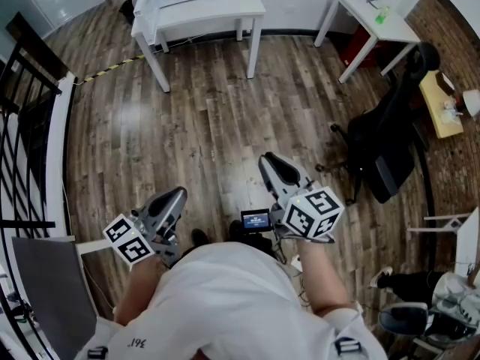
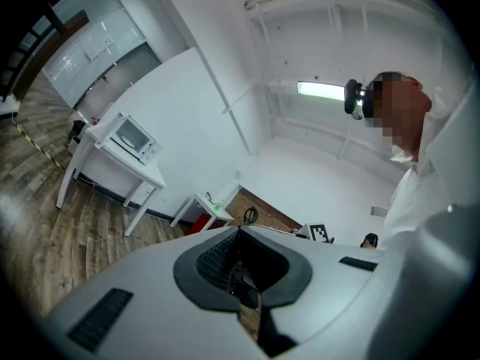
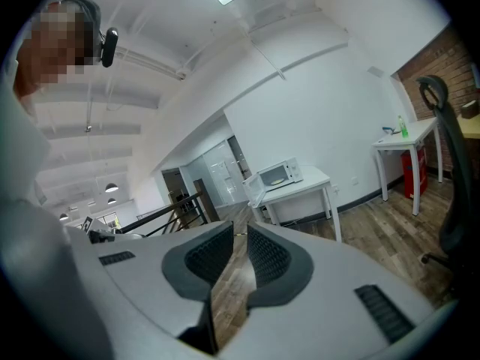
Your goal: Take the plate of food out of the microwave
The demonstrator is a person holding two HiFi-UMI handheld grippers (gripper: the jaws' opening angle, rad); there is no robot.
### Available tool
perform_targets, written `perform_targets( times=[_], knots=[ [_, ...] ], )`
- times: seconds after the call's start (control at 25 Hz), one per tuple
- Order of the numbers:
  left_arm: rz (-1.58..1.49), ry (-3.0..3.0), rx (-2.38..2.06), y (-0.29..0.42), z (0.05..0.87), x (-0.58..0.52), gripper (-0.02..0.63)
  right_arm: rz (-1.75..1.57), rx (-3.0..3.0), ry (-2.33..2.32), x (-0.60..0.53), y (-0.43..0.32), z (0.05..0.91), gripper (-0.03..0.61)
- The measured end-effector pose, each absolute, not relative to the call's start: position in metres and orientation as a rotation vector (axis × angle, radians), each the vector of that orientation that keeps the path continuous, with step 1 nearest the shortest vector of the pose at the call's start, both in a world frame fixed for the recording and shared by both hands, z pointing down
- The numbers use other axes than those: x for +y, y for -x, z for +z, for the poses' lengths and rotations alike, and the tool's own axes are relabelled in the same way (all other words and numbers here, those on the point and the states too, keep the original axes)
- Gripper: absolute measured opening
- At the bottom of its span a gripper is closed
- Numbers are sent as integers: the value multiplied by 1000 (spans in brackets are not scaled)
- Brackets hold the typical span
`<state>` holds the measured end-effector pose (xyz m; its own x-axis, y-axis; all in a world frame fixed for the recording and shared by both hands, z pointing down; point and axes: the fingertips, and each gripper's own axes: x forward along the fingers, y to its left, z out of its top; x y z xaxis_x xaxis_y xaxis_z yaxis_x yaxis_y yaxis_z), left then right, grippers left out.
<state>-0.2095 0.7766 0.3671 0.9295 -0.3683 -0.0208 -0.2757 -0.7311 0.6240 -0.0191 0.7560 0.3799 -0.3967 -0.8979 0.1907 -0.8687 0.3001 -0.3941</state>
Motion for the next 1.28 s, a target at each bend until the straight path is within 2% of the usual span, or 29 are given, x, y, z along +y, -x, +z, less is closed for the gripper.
perform_targets(
  times=[0.24,0.56,1.28],
  knots=[
    [-190,-2416,-496,187,369,765,6,-704,2500,1655,743,-3,387,37],
    [-156,-2396,-521,190,380,730,5,-758,2521,1619,705,6,406,37],
    [-91,-2405,-434,238,385,495,5,-744,2424,1756,493,69,389,36]
  ],
)
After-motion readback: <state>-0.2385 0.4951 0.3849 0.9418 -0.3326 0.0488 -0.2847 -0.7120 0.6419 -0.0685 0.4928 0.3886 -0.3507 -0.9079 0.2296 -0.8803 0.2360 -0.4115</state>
